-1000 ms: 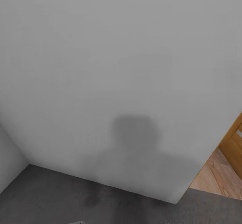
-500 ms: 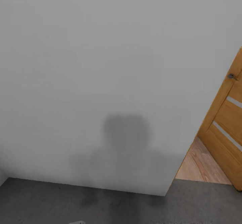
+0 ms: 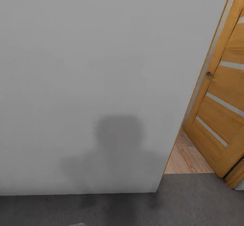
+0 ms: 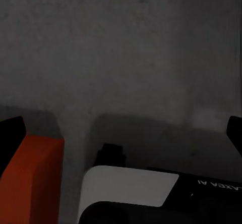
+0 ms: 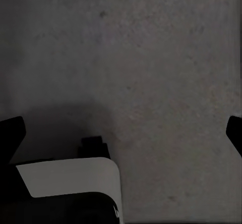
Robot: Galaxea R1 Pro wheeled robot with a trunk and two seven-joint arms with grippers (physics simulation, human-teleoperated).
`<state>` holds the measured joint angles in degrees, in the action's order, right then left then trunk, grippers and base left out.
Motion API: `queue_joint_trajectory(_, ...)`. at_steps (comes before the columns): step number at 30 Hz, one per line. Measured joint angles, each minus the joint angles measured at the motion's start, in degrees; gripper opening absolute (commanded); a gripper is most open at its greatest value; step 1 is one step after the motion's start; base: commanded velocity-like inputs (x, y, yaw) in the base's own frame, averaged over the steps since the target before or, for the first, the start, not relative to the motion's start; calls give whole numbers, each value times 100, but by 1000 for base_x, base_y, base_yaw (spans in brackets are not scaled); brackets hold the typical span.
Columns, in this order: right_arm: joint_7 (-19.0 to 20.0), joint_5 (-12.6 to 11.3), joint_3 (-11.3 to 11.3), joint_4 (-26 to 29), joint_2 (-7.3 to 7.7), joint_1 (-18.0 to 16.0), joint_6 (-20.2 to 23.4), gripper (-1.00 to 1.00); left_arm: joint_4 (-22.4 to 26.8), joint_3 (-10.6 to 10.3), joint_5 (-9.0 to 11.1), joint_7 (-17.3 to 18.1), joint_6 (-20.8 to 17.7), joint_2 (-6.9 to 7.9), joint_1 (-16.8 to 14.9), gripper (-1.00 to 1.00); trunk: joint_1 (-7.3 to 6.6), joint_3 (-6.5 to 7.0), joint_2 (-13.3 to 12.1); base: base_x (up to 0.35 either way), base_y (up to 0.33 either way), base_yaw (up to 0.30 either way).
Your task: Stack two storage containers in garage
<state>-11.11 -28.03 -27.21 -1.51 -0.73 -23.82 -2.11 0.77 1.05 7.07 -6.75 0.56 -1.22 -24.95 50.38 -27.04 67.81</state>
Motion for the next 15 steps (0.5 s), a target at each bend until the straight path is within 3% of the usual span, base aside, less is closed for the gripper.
queue_joint_trajectory(15, 0, 2, 0, 0, 13, 0, -20, 100, 0, 2, 0, 0, 0, 0, 0, 100, 0, 0, 0, 0, 0, -259)
